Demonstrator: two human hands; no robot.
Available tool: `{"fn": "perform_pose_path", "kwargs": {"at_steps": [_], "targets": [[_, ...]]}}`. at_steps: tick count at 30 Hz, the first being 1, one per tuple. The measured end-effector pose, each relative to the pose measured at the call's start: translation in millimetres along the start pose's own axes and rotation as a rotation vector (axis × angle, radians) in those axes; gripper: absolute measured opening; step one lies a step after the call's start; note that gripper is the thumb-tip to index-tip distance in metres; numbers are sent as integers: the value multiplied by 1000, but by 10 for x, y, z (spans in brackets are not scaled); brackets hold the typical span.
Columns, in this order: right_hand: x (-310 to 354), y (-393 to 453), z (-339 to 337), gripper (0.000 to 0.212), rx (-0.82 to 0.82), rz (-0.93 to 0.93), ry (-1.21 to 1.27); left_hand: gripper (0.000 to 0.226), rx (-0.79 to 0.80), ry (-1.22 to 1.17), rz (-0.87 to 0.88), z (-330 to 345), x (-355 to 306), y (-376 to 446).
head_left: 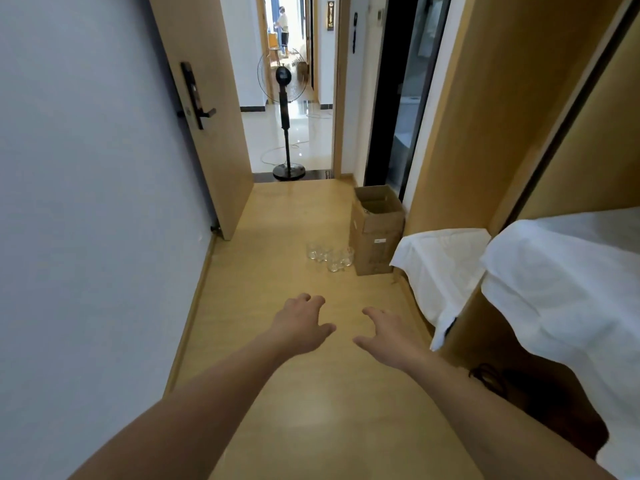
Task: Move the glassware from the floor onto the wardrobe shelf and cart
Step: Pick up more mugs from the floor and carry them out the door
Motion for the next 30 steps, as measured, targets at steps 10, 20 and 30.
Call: {"fn": "perform_pose_path", "kwargs": {"at_steps": [10, 20, 30], "targets": [[34, 1790, 18, 69, 7, -25, 74, 68, -8, -34, -81, -51, 252, 1591], [-205, 3190, 216, 70, 118, 17, 103, 65, 12, -108, -194, 53, 221, 2931], [-164, 4535, 340, 71, 147, 62, 96, 66, 58, -166, -211, 203, 538, 4347]]}}
Point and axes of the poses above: each hand's wrist, its own y-axis towards the middle knuckle, its own z-axis out of the palm, x = y × z, the point moved 5 cm from there along y, towards the middle knuckle, and after that the axes turned 10 degrees about -x, right-handed, at the moved point
